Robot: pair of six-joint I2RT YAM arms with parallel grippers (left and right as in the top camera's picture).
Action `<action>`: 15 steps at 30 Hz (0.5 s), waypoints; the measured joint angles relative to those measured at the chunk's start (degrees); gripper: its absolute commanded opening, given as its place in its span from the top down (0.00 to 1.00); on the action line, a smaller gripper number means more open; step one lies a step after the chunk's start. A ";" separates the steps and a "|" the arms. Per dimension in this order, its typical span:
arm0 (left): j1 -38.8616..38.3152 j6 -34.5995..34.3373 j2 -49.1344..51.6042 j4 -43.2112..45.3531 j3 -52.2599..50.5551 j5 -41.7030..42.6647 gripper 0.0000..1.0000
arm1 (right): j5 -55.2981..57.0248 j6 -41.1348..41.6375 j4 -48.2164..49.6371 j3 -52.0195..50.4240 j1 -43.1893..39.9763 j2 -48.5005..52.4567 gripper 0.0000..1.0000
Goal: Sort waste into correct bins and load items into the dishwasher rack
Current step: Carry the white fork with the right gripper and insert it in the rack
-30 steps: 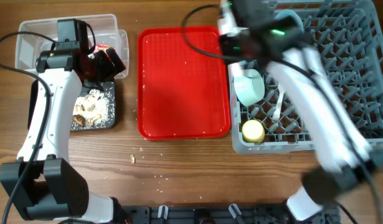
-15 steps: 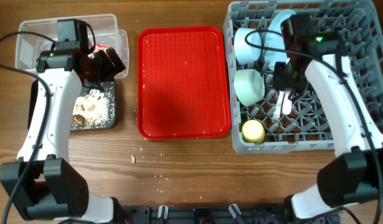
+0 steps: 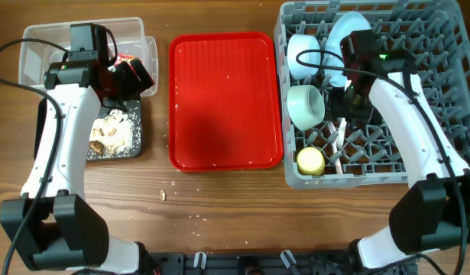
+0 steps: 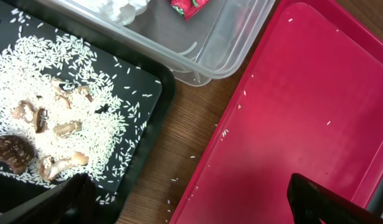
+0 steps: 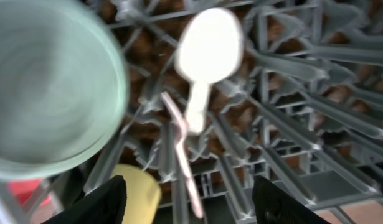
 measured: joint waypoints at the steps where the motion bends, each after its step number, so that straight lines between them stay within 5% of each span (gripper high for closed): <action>1: 0.00 0.00 0.00 0.00 0.00 0.00 0.00 | -1.51 -0.85 0.07 0.44 0.09 -0.46 0.33; 2: 0.00 0.00 0.00 0.00 0.00 0.02 0.00 | -3.15 -1.46 0.07 1.20 0.20 -1.40 0.00; 10: 0.00 0.00 0.00 0.00 0.00 0.02 0.00 | -25.07 5.03 2.58 6.62 1.49 -15.47 0.00; 15: 0.00 0.00 0.00 0.02 0.00 0.02 0.00 | -25.09 14.08 2.69 6.64 1.49 -15.30 0.00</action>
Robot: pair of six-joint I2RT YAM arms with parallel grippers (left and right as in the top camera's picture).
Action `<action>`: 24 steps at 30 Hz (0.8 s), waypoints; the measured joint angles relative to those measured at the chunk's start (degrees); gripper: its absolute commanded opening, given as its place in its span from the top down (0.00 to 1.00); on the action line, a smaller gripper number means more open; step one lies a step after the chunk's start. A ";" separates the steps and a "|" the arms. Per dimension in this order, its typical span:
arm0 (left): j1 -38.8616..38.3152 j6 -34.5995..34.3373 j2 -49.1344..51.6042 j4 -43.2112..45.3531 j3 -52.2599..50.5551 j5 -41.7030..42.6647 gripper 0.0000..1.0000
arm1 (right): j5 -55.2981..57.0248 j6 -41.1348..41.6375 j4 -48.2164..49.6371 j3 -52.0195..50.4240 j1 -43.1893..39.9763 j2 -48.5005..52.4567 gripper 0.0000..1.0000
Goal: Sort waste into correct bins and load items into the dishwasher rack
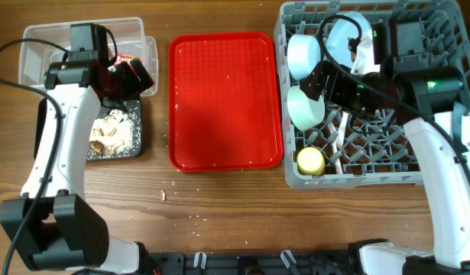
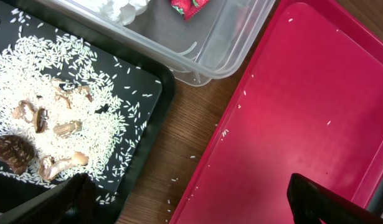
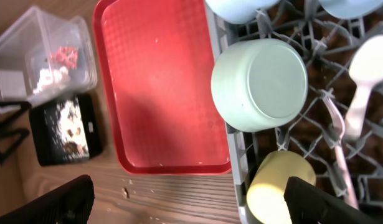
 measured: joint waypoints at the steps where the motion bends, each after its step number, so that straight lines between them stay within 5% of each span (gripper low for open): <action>1: 0.00 0.00 0.00 -0.02 0.00 0.00 0.00 | 0.33 1.05 0.02 -0.02 0.00 0.00 0.00; 6: 0.00 0.00 0.00 -0.02 -0.02 -0.02 0.00 | 1.79 0.74 6.93 -0.61 0.02 0.13 0.00; 12: 0.00 0.00 0.00 -0.09 0.00 -0.02 0.00 | 2.73 -20.00 32.15 -10.58 3.74 -3.04 0.00; 19: 0.00 0.00 0.00 -0.09 0.00 0.00 0.00 | 2.91 -29.27 69.16 -48.68 5.90 -27.36 0.00; 24: 0.00 0.00 0.00 0.02 0.00 -0.02 0.00 | 4.85 -29.83 75.78 -71.10 5.86 -47.01 0.00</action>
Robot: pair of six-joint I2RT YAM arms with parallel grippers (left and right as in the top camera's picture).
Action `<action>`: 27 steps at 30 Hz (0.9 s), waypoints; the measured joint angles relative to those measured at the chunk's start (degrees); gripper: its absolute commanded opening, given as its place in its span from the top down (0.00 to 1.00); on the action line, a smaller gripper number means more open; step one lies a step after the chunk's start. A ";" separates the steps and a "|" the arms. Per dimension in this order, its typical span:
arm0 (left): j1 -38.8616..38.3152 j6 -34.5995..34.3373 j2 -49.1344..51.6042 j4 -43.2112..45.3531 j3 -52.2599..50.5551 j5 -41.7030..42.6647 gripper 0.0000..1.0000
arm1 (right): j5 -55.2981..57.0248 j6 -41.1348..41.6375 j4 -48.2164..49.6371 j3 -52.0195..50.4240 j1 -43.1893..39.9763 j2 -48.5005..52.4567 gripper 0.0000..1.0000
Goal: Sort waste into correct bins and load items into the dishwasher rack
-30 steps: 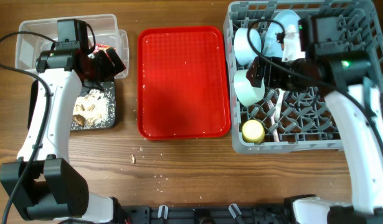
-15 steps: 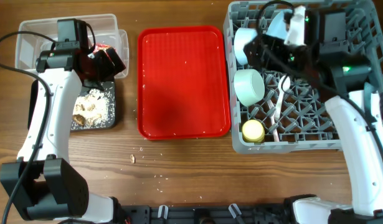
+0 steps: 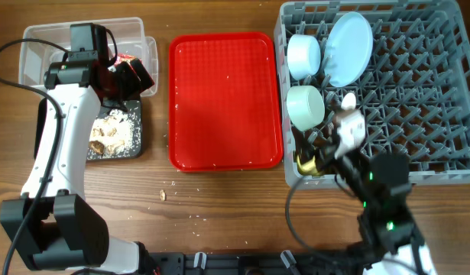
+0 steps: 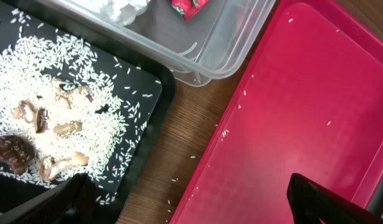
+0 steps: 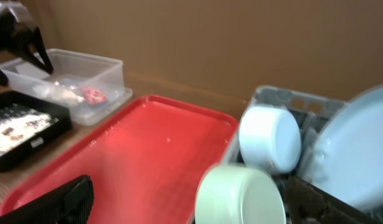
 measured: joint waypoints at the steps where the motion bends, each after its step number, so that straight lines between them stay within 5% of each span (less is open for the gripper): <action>1: 0.00 0.00 0.00 -0.07 0.00 0.02 0.00 | 0.42 0.02 0.15 -3.02 -0.02 -3.23 0.00; 7: 0.00 0.00 0.00 -0.02 0.00 0.02 0.00 | 1.81 1.75 3.74 -18.51 -2.38 -20.68 0.00; 19: 0.00 0.00 0.00 -0.04 0.00 0.00 0.00 | 2.36 0.59 -4.76 -19.19 -4.33 -34.73 0.00; 27: 0.00 0.00 0.00 -0.04 -0.02 0.02 0.00 | 2.36 0.39 -6.08 -19.19 -4.33 -34.82 0.00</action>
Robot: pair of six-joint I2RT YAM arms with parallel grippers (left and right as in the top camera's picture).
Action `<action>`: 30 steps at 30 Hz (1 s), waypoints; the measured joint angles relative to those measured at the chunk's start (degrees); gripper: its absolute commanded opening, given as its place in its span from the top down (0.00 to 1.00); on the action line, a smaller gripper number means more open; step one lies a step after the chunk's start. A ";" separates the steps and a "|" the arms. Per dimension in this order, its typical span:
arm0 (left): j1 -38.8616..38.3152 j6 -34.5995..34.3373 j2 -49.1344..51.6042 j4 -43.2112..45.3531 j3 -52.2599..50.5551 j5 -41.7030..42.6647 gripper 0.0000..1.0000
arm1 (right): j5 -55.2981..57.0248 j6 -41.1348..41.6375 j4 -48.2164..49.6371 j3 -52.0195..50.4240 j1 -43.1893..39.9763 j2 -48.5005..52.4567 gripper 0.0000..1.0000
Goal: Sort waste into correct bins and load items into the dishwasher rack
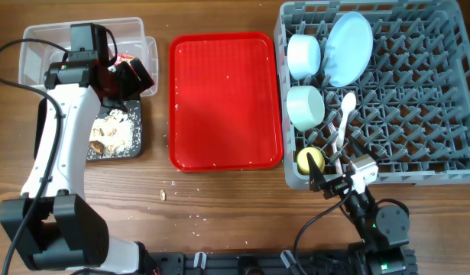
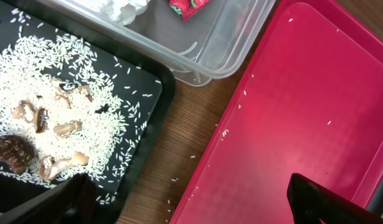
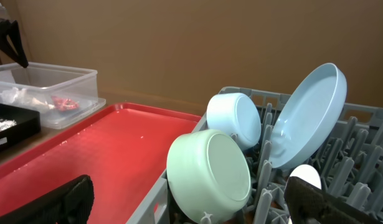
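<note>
The grey dishwasher rack (image 1: 418, 99) holds a light blue bowl (image 1: 303, 53), a blue plate (image 1: 349, 38), a green bowl (image 1: 305, 105), a yellow cup (image 1: 311, 159) and a white spoon (image 1: 345, 114). My right gripper (image 1: 332, 179) sits low at the rack's front edge, open and empty; its view faces the green bowl (image 3: 210, 174) and plate (image 3: 306, 115). Over the gap between the black tray (image 2: 66, 118) of rice and scraps and the red tray (image 2: 303, 112), my left gripper (image 2: 191, 205) hangs open and empty.
A clear bin (image 1: 82, 46) at the back left holds a red wrapper (image 2: 188, 6) and white tissue. The red tray (image 1: 225, 99) in the middle carries only stray rice grains. Crumbs lie on the wood (image 1: 164, 195) in front of it.
My right arm has drawn further back and down, from over the rack's front rows to its front edge; its camera now looks level across the rack. The left arm has not moved.
My right gripper was open, down in the rack by the white spoon and a pink fork. Then it was raised above the rack, then folded back toward the table's front, and now it rests low there. My left gripper stayed open beside the bins throughout.
</note>
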 measured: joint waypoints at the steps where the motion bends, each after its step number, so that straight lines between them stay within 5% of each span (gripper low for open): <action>1: 0.00 0.00 0.00 0.00 0.02 -0.02 0.00 | 0.00 0.00 0.02 -0.02 0.00 0.00 0.00; 17: 0.00 0.68 -4.00 -0.24 -0.20 -0.42 0.00 | 0.00 -0.02 0.00 0.00 0.00 0.02 0.00; 23: 0.00 7.65 -14.25 22.77 -9.38 7.67 0.00 | 0.00 -0.02 -0.02 -0.02 0.00 0.07 0.00; 30: -0.04 11.67 -32.04 49.72 -37.73 11.45 0.00 | 0.00 -0.02 0.02 -0.02 0.00 0.09 0.00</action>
